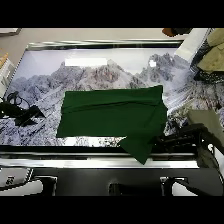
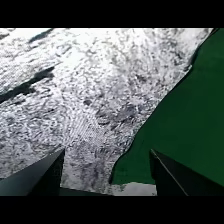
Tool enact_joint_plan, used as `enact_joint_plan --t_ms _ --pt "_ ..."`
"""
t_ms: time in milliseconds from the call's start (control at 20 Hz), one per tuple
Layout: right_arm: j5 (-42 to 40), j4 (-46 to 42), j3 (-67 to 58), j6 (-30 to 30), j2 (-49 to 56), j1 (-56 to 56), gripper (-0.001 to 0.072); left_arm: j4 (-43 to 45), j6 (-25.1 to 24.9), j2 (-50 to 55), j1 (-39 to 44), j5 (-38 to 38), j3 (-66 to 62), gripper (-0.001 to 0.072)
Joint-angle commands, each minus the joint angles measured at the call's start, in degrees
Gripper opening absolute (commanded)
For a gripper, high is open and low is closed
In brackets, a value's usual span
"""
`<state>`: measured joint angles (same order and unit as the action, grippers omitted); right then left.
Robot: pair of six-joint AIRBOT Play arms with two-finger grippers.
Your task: Fold the clothes and pants, and hang the long-sleeved shirts on hangers.
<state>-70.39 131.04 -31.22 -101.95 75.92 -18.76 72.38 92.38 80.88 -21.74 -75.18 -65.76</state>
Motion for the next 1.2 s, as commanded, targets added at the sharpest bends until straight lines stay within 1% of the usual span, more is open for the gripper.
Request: enact_joint_plan --t_ms 0,50,100,200,250,350,450,600,950,1050,1150 --pt "3.19 -0.2 0.15 -0.28 0.61 5.9 0.0174 -0.61 1.73 -0.04 0.0 0.68 0.09 0.0607" --pt "2.99 -0.35 0.15 -0.28 0.48 6.88 0.0051 -0.61 1.44 -0.11 0.0 0.63 0.37 0.0603" --pt "2.75 -0.31 0.15 -0.26 0.02 6.86 0.0031 -0.59 0.26 -0.24 -0.13 0.68 1.29 0.0598" --pt "1.88 -0.96 -0.31 -0.04 -1.9 6.23 0.0031 -2.64 -2.19 -1.09 -1.33 2.36 5.86 0.0598" --pt "1.11 -1.11 -0.61 0.48 -3.04 6.1 0.0031 -5.97 -4.48 -1.62 -2.29 3.67 8.96 0.0598" --pt "0.24 -1.25 -0.72 1.2 -6.05 6.1 0.003 -15.34 -11.13 -1.86 -3.82 5.7 15.3 0.0598" --pt "-0.35 -1.27 -0.72 2.43 -8.48 6.1 0.003 -19.71 -14.97 -1.86 -3.65 7.41 19.34 0.0598" --pt "-1.33 -1.25 -0.72 3.96 -11.63 6.12 0.0031 -20.0 -15.8 -1.75 -2.27 9.25 21.53 0.0598" --pt "-2.4 -1.22 -0.74 5.35 -15.34 6.12 0.0031 -19.93 -16.11 -0.85 0.81 9.62 21.7 0.0598" --pt "-2.51 -1.22 -0.74 5.64 -16.04 6.1 0.0031 -19.93 -15.91 -0.85 1.25 8.44 21.7 0.0598" --pt "-2.78 -1.25 -1.18 5.79 -16.72 6.1 0.0031 -19.67 -15.93 -0.87 1.46 4.81 21.77 0.0598"
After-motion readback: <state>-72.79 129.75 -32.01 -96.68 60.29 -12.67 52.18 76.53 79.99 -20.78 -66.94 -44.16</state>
